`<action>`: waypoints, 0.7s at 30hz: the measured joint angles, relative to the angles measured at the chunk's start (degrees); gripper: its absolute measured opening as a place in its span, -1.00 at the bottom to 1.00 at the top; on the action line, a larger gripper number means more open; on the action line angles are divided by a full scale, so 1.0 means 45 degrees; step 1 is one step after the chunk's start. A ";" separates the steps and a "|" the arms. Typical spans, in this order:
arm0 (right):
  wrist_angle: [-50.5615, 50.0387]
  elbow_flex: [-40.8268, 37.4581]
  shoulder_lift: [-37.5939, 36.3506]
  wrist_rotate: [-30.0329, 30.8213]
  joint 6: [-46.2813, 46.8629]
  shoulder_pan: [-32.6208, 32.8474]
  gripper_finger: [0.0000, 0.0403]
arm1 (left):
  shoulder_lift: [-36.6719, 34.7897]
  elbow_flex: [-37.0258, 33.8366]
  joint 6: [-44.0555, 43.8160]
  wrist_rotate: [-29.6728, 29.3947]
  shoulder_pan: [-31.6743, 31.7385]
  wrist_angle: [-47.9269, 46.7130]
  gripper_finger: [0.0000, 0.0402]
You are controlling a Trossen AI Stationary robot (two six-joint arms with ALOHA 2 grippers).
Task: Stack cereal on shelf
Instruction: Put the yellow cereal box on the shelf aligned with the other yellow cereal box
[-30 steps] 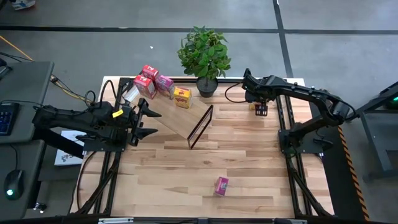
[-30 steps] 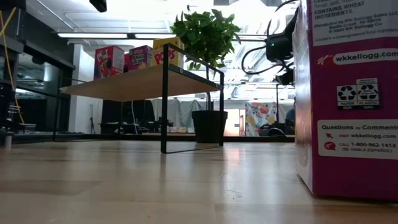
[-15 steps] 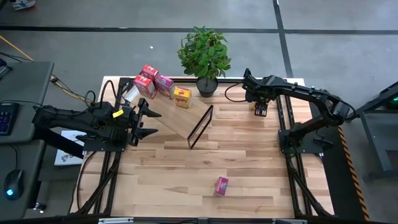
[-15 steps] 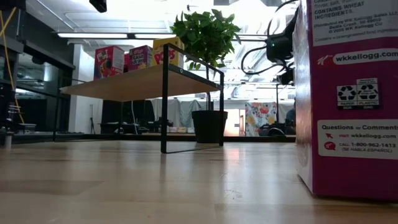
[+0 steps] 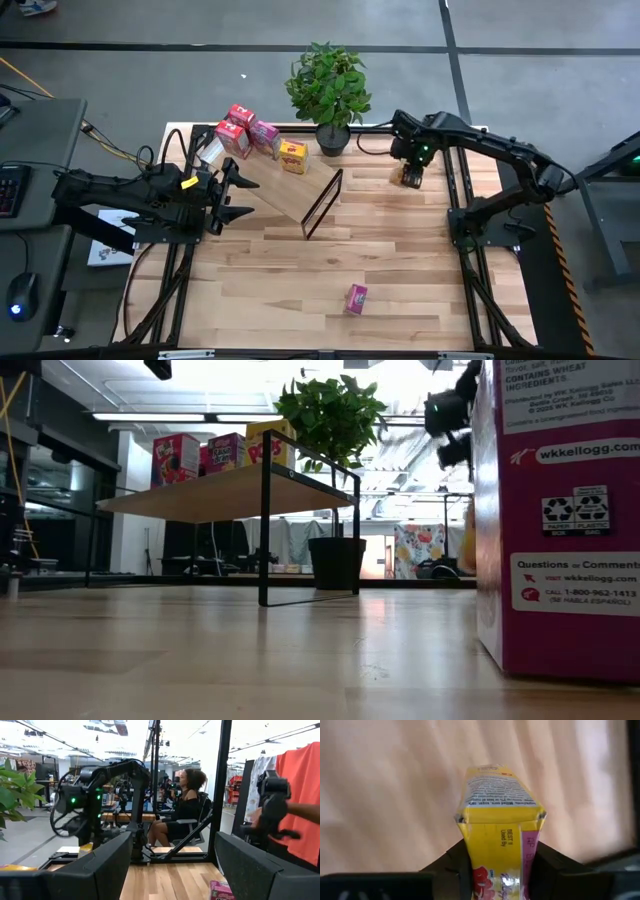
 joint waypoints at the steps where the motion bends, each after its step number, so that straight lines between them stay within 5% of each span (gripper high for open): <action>1: -0.0166 0.0309 0.0000 -0.0615 0.0450 0.0111 -0.39 | 0.0000 0.0000 0.0126 -0.0004 0.0000 0.0000 0.36; 7: 0.0248 0.1756 0.0000 -0.5402 0.4048 0.1392 -0.40 | 0.0000 0.0000 0.0451 -0.0005 0.0000 0.0000 0.36; 12: 0.1401 0.2793 0.0000 -0.7212 0.5654 0.3369 -0.40 | 0.0000 0.0000 0.0447 -0.0005 0.0000 0.0003 0.36; 17: 0.2937 0.4306 0.0000 -0.7309 0.6265 0.5575 -0.40 | 0.0000 0.0000 0.0447 -0.0005 0.0000 0.0001 0.36; 21: 0.5732 0.5202 0.0004 -0.4735 0.6775 0.7106 -0.40 | -0.0004 0.0000 0.0458 -0.0005 0.0000 0.0098 0.36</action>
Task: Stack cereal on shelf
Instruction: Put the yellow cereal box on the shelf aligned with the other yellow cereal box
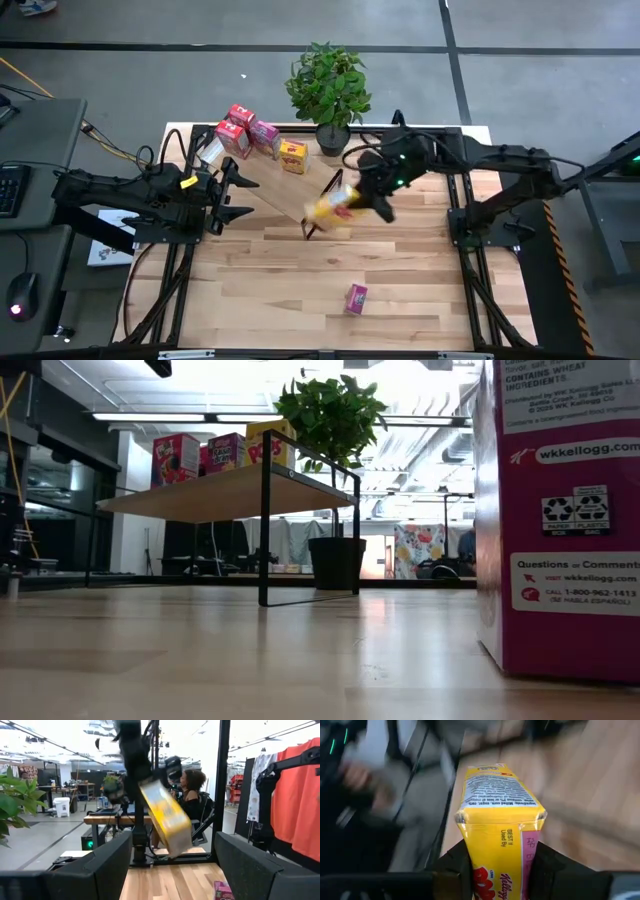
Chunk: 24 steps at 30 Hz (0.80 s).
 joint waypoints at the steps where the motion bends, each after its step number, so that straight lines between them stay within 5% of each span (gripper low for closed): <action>1: 0.0802 0.0145 0.0054 0.1032 0.0260 0.0298 -0.40 | 0.0001 0.0000 -0.0004 0.0000 0.0000 0.0038 0.36; 5: 0.1602 0.1393 0.0823 0.3774 -0.0071 0.0798 -0.40 | 0.0004 0.0000 -0.0001 0.0000 0.0000 0.0043 0.36; 17: -0.6475 0.9963 0.7407 0.7515 -0.0959 0.0697 -0.40 | 0.0004 0.0000 -0.0001 0.0000 0.0000 0.0043 0.36; 24: -0.5815 0.8568 0.7762 0.6677 -0.1187 -0.0091 -0.40 | 0.0004 0.0000 -0.0009 0.0003 -0.0003 0.0025 0.36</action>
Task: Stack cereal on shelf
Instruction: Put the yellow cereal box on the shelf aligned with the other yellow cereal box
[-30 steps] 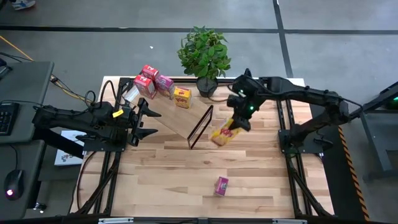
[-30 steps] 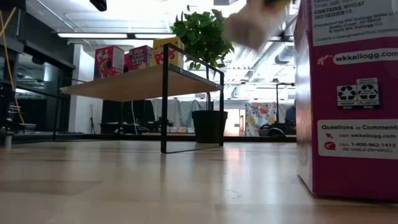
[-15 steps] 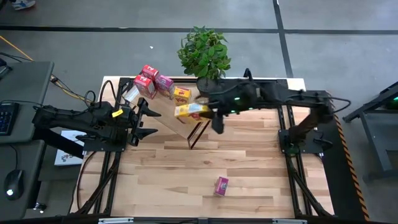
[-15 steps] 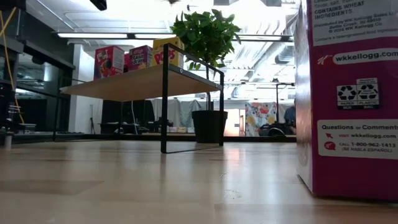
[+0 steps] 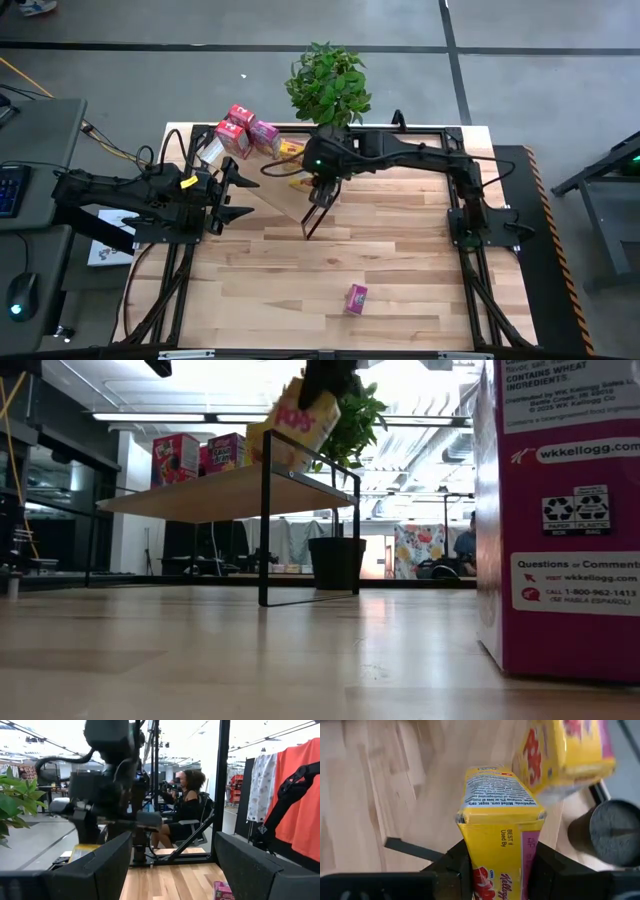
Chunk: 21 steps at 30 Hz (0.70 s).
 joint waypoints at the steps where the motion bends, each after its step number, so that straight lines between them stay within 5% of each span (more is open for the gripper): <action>1: -0.0023 -0.0110 0.0000 -0.0179 0.0017 -0.0085 -0.40 | 0.0000 0.0000 0.0001 -0.0003 0.0003 0.0001 0.36; 10: 0.0637 -0.0368 -0.0005 -0.1233 -0.0071 -0.0243 -0.40 | 0.0120 0.0000 0.0003 -0.0003 0.0003 0.0013 0.36; 21: 0.0933 -0.0373 0.0042 -0.0555 -0.0102 -0.0243 -0.25 | 0.0199 0.0005 -0.0002 -0.0003 0.0002 0.0029 0.36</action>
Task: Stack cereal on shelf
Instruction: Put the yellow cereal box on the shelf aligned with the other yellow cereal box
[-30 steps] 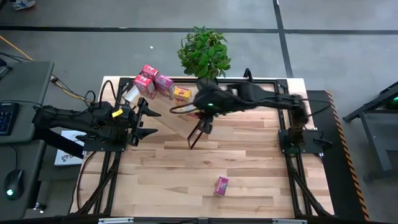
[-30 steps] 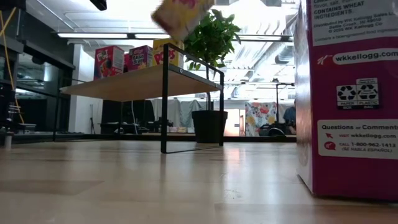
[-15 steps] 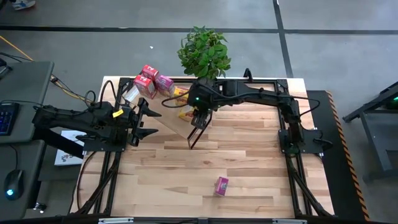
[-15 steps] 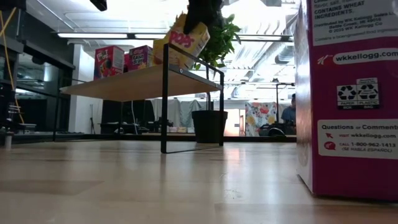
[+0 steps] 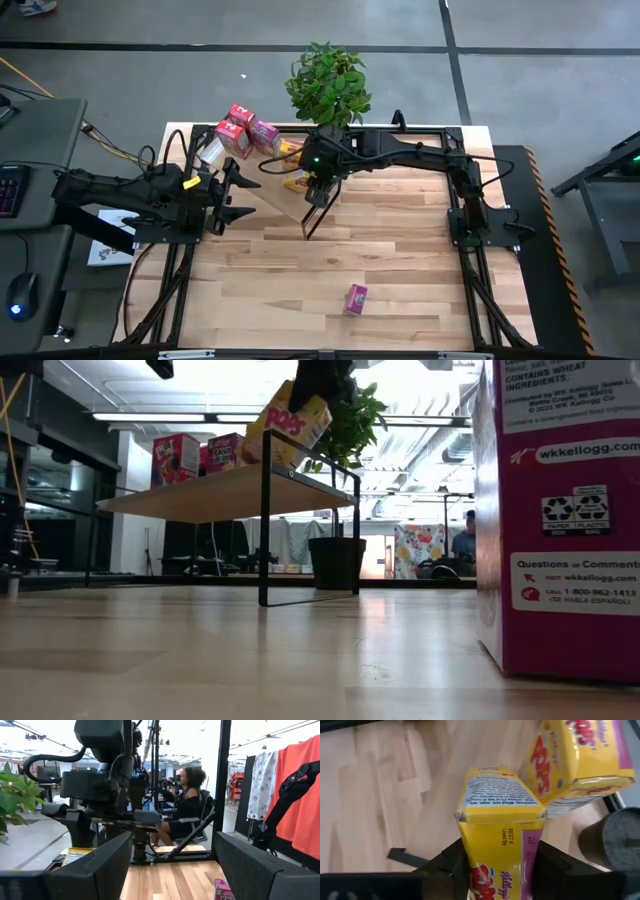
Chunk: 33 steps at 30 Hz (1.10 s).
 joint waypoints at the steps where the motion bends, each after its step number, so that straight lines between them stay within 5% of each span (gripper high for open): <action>1: 0.0014 0.0000 0.0005 0.0084 0.0000 0.0000 -0.21 | 0.0000 0.0000 0.0000 0.0000 0.0001 -0.0015 0.36; 11: 0.1442 -0.0010 0.0361 0.0169 -0.0437 -0.0007 0.04 | 0.0000 0.0000 0.0000 0.0000 0.0001 -0.0002 0.36; 20: 0.3109 0.0007 0.0404 0.0066 -0.1942 -0.0010 0.06 | 0.0000 0.0000 0.0000 -0.0005 0.0001 -0.0017 0.36; 33: 0.1068 0.0767 -0.0482 -0.0069 -0.3903 0.0063 -0.09 | 0.0000 0.0000 -0.0003 0.0000 0.0001 -0.0046 0.36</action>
